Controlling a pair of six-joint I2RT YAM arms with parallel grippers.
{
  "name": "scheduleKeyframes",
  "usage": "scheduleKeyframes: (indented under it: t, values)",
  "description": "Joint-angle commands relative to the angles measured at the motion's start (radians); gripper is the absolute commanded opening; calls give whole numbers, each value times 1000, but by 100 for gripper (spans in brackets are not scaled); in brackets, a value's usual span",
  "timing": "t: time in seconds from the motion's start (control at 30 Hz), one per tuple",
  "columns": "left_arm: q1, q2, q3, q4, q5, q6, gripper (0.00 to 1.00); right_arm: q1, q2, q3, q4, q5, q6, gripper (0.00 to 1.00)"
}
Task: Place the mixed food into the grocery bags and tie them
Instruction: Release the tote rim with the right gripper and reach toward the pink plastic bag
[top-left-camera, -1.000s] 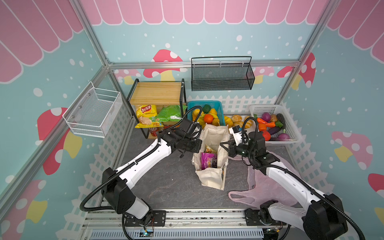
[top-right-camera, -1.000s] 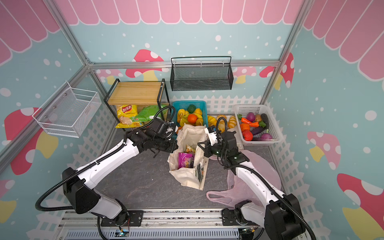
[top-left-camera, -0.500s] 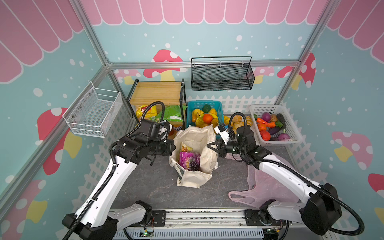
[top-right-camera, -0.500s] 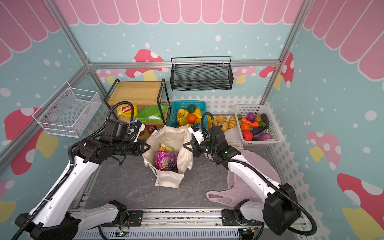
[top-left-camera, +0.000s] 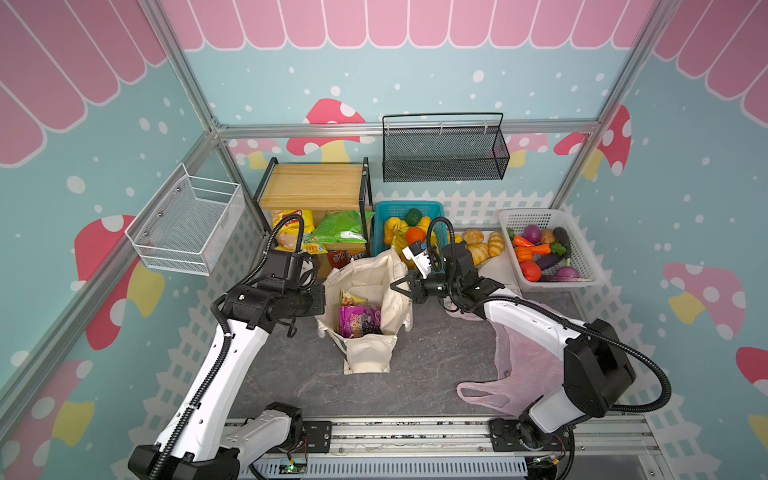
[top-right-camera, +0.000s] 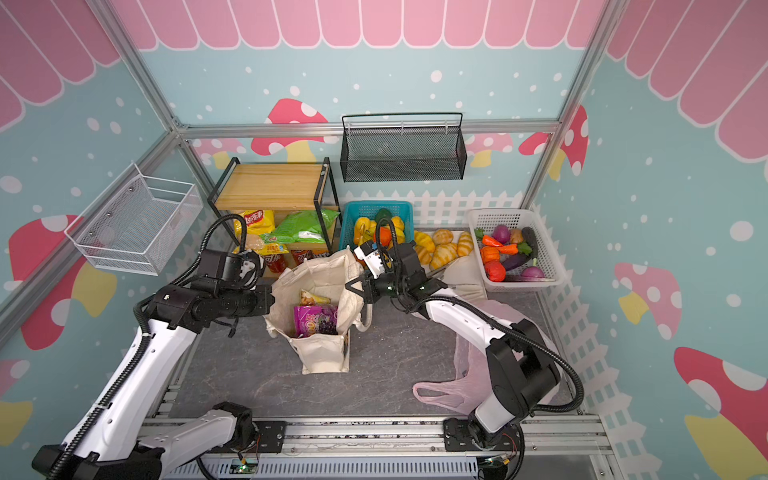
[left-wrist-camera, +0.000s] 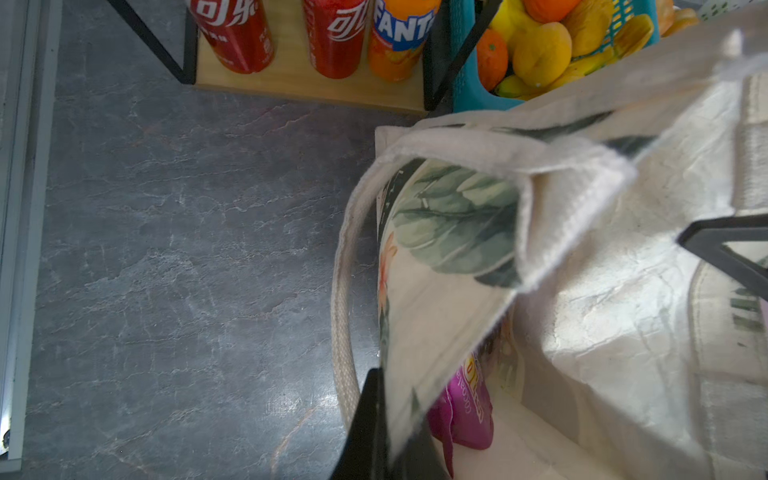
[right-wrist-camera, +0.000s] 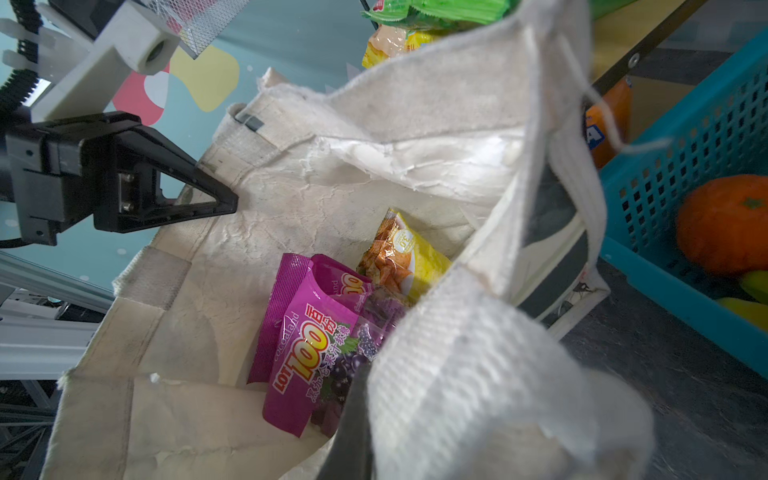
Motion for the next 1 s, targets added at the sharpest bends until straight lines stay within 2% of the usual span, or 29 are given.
scheduleKeyframes:
  t: [0.0,0.1,0.17,0.27,0.4,0.5,0.53,0.57,0.63,0.67,0.83,0.97]
  values:
    - [18,-12,-48,90,-5,-9,4,-11,-5,41,32,44,-32,17]
    - [28,-29,-58,129,-52,-20,7,-15,-63,43,-52,131,-104,37]
    - [44,-48,-57,162,-82,-24,8,-26,-125,27,-97,202,-144,45]
    - [66,-55,-48,190,-100,-23,5,-45,-230,-23,-160,314,-181,55]
    - [91,-33,-34,192,-129,-10,2,-83,-375,-130,-237,530,-209,69]
    - [103,-24,-32,204,-152,-11,1,-122,-462,-218,-296,688,-213,76]
    - [104,-25,-33,211,-154,-15,3,-133,-479,-238,-314,730,-211,76]
    - [103,-27,-37,222,-150,-21,11,-139,-491,-257,-336,774,-209,77]
    - [103,-39,-43,244,-142,-30,33,-140,-502,-282,-380,849,-198,78]
    - [103,-49,-44,255,-145,-33,40,-140,-503,-292,-400,882,-191,78]
    - [102,-126,-34,322,-119,-24,56,-135,-484,-303,-491,979,-183,83]
    - [102,-182,-37,383,-37,-41,63,-131,-494,-317,-522,1022,-159,83]
